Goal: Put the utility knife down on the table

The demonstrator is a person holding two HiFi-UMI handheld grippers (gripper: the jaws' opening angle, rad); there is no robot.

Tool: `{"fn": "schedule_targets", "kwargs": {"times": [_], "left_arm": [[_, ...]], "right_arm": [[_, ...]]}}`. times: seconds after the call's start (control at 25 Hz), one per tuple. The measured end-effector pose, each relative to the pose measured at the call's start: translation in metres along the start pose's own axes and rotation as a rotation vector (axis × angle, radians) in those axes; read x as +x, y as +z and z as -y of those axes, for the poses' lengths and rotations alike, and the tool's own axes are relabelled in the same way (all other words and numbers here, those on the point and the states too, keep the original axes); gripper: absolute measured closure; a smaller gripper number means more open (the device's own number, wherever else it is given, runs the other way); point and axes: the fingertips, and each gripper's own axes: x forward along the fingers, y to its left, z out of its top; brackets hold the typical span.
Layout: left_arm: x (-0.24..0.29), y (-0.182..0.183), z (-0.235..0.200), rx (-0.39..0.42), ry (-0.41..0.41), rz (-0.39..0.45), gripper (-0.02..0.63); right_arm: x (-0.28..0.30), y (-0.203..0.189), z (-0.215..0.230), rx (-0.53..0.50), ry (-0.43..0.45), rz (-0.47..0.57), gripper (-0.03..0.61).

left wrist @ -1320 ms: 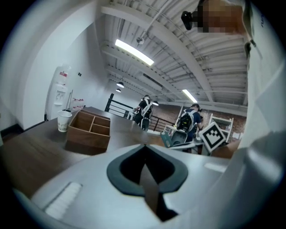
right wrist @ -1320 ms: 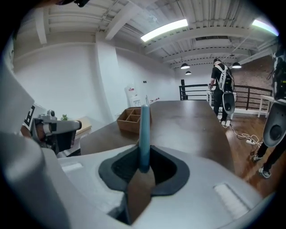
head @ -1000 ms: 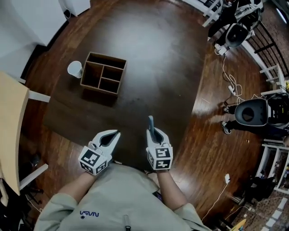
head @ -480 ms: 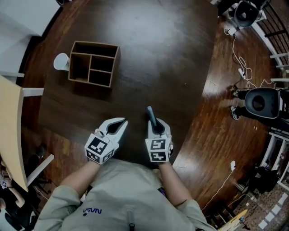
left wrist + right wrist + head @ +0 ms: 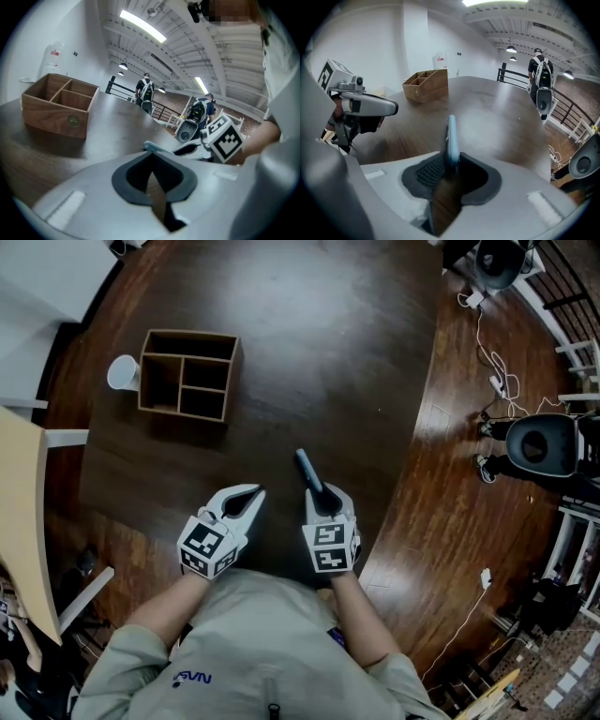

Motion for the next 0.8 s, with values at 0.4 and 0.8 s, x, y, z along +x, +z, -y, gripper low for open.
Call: {"fn": "schedule_targets", "kwargs": {"times": [0.4, 0.8], "left_arm": [[-0.007, 0.003, 0.006, 0.007, -0.009, 0.047, 0.614], [-0.084, 0.016, 0.016, 0.065, 0.010, 0.163, 0.612]], "right_arm": [[-0.022, -0.011, 0.021, 0.065, -0.079, 0.036, 0.469], [-0.085, 0.017, -0.043, 0.148, -0.063, 0.293, 0.500]]}}
